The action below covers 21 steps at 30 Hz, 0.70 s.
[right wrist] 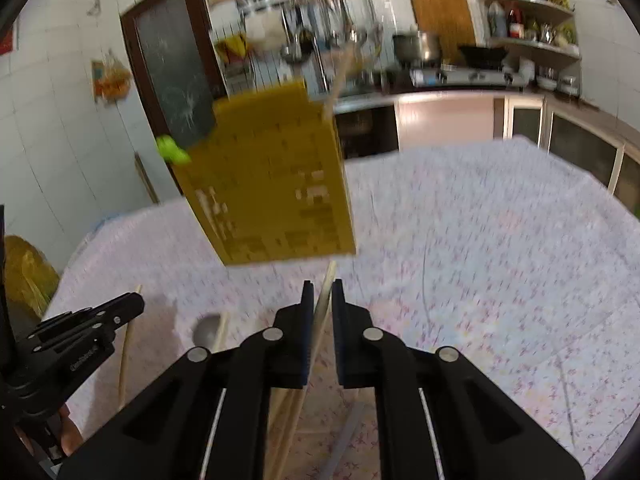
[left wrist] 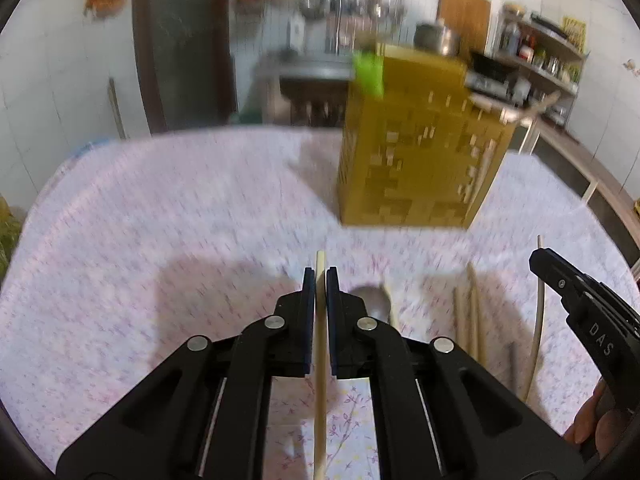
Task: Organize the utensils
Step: 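Carry the chopsticks in both grippers up to the yellow holder and insert them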
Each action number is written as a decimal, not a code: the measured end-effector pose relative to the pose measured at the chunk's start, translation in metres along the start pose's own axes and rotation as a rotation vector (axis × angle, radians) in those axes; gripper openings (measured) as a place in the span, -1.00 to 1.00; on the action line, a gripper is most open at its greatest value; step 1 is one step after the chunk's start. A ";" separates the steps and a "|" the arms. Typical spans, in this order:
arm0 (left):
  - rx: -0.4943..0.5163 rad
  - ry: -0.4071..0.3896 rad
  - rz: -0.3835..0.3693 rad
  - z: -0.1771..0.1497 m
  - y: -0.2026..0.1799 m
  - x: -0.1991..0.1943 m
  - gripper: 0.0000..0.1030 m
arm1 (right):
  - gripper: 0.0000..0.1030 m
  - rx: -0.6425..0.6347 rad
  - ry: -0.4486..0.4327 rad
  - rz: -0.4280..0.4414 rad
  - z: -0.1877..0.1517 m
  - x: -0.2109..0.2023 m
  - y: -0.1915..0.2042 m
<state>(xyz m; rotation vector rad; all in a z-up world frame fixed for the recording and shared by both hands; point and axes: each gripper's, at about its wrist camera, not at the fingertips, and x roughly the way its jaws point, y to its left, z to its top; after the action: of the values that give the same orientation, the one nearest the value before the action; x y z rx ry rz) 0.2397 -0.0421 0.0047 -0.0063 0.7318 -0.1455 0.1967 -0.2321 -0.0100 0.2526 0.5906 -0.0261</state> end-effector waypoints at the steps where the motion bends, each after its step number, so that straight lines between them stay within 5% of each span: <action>1: -0.002 -0.022 0.000 0.001 0.000 -0.006 -0.92 | -0.83 -0.001 -0.024 0.007 0.002 -0.004 0.002; 9: -0.041 -0.233 -0.019 0.015 0.013 -0.070 -0.92 | -0.87 -0.003 -0.217 0.059 0.015 -0.050 0.007; 15: -0.028 -0.320 -0.010 0.013 0.010 -0.093 -0.94 | -0.88 -0.040 -0.355 0.068 0.017 -0.082 0.017; 21: 0.000 -0.257 0.009 0.015 0.011 -0.077 -0.95 | -0.88 -0.081 -0.410 0.066 0.018 -0.098 0.026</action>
<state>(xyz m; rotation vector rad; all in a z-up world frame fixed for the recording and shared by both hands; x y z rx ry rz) 0.1949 -0.0219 0.0664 -0.0214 0.4750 -0.1334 0.1280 -0.2163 0.0642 0.1809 0.1747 0.0096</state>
